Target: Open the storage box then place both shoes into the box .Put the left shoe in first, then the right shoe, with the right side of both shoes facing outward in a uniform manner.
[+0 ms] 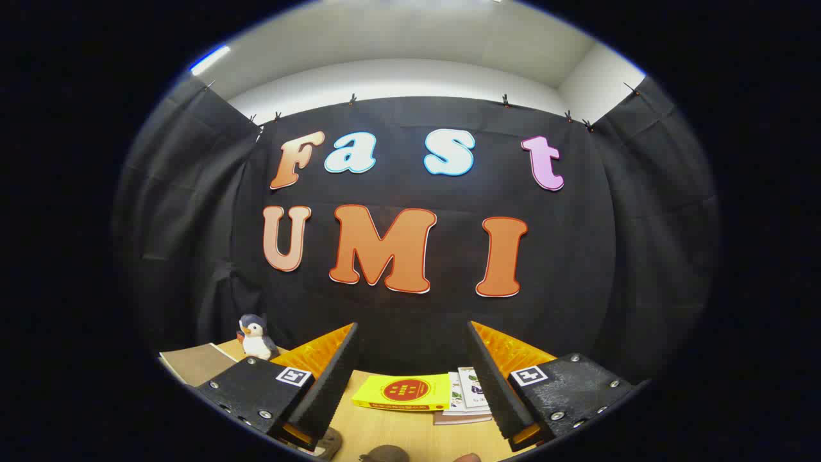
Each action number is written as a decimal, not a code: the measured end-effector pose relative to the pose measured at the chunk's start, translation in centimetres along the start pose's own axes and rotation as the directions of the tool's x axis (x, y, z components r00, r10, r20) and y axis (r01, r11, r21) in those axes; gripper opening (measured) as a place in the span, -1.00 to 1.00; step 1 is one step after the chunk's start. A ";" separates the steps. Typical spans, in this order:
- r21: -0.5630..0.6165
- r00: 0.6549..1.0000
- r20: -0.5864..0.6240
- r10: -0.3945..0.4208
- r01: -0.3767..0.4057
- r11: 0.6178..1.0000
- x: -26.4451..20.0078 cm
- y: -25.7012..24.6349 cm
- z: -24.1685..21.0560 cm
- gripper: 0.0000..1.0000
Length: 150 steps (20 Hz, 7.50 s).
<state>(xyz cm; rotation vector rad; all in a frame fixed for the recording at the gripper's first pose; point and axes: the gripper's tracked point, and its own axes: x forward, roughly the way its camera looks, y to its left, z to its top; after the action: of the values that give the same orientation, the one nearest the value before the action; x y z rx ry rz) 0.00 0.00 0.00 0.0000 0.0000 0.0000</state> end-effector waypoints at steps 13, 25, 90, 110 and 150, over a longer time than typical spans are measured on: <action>-0.083 0.998 0.040 0.038 -0.034 0.996 -0.8 2.7 1.5 0.95; -0.043 0.967 -0.060 0.249 -0.252 0.967 -0.8 8.6 -2.2 0.95; 0.918 0.255 -0.095 0.962 -0.351 0.183 -8.6 53.7 -7.4 -0.82; 0.621 0.583 -0.398 0.709 -0.397 0.675 -3.9 43.9 -10.5 0.79; 0.057 0.620 -0.772 0.139 -0.151 0.987 -8.3 13.4 -30.4 0.94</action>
<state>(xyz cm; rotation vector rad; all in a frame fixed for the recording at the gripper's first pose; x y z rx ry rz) -8.34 13.41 -30.45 -0.0143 0.8860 0.1671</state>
